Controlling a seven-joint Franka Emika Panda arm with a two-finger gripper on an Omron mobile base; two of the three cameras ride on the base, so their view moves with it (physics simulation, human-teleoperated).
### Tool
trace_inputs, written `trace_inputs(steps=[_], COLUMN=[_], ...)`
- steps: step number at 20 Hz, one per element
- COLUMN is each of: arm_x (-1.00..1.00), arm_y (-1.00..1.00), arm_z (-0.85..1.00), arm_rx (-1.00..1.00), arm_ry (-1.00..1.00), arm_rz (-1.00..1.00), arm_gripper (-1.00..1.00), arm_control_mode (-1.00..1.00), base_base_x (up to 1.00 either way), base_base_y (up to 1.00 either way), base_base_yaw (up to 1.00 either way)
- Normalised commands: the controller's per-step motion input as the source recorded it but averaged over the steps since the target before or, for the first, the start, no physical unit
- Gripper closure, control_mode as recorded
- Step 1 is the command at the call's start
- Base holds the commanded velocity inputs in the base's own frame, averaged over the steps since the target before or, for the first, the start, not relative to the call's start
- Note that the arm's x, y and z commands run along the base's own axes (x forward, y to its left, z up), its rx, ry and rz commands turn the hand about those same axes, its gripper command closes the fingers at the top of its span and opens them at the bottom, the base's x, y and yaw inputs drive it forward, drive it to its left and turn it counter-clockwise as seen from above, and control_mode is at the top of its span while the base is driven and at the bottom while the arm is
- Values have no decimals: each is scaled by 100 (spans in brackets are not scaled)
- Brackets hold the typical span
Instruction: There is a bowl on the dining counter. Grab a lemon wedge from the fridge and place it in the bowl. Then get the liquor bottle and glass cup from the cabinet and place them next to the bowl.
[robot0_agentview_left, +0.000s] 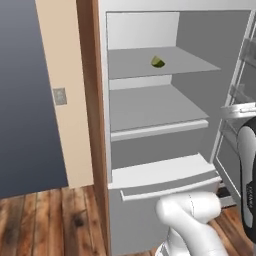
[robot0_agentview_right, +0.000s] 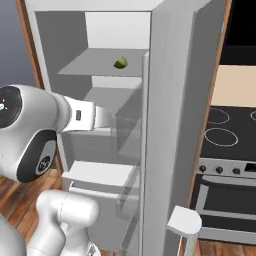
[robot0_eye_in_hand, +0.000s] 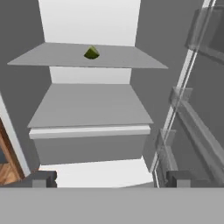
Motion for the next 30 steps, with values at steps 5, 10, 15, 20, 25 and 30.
trace_inputs(steps=[5, 10, 15, 20, 25, 30], arm_x=[0, 0, 0, -4, 26, 70], arm_y=[0, 0, 0, 21, 19, 8], arm_z=[0, 0, 0, 65, 63, 20], arm_rx=[0, 0, 0, 0, 0, 0], arm_ry=[0, 0, 0, -22, -13, 0], arm_rz=[0, 0, 0, -2, 0, 0], arm_gripper=[-100, -100, -100, -100, -100, -100], arm_control_mode=[100, 100, 100, -100, -100, -100], base_base_x=[68, 80, 36, 0, 0, 0], base_base_y=[19, 19, 31, 0, 0, 0], base_base_yaw=[-7, -12, -9, 0, 0, 0])
